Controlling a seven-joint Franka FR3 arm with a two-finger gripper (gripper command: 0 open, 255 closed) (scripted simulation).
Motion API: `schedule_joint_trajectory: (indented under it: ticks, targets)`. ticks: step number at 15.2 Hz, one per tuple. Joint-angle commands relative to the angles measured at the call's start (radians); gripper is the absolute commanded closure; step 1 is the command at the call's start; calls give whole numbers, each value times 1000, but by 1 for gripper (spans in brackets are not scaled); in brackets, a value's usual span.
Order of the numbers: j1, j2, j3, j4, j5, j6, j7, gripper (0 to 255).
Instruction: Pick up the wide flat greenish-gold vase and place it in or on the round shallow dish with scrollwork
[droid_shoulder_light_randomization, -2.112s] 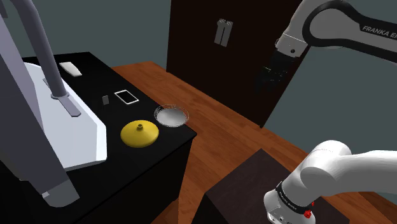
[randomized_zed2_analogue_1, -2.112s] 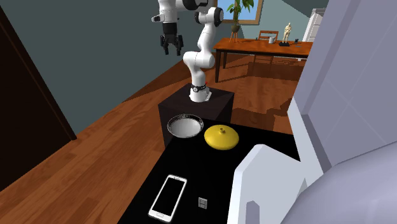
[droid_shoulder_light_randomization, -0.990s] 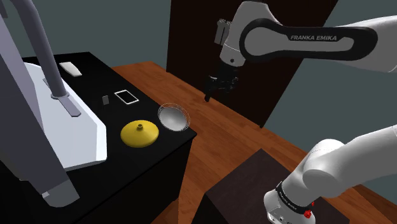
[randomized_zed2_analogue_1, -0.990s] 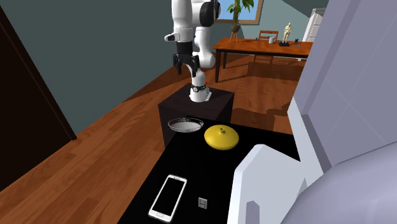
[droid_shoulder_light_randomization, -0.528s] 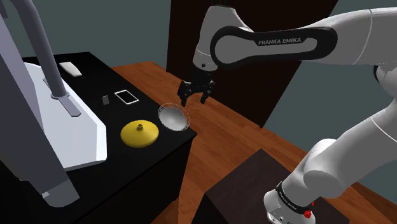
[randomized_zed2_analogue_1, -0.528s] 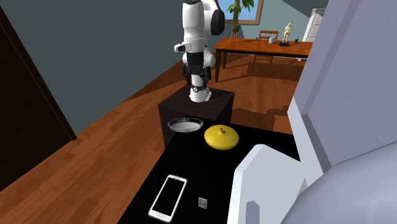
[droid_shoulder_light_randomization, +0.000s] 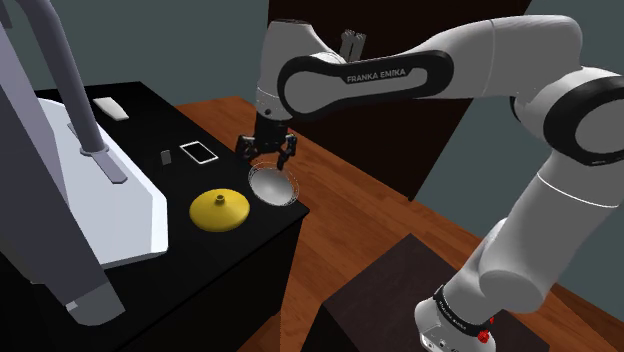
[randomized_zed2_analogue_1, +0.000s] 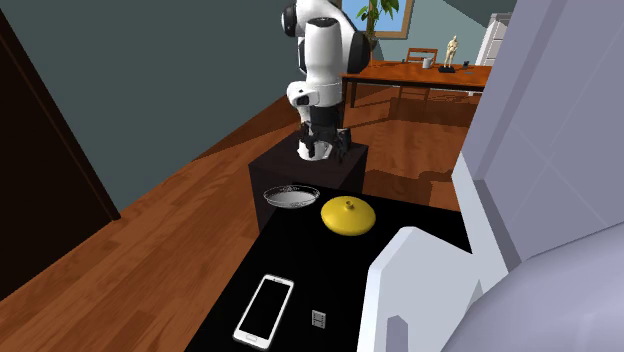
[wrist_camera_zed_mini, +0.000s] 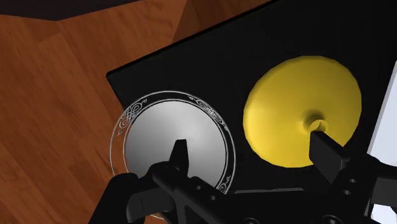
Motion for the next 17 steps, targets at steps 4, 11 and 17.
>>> schedule_joint_trajectory:
  ticks: [4, 11, 17]
  targets:
    - [69, 208, 15, 206, -91, -18, 101, 0]
    - [133, 369, 5, 358, -151, -22, 153, 0]
    - [136, 390, 1, 327, -160, 29, 159, 0]
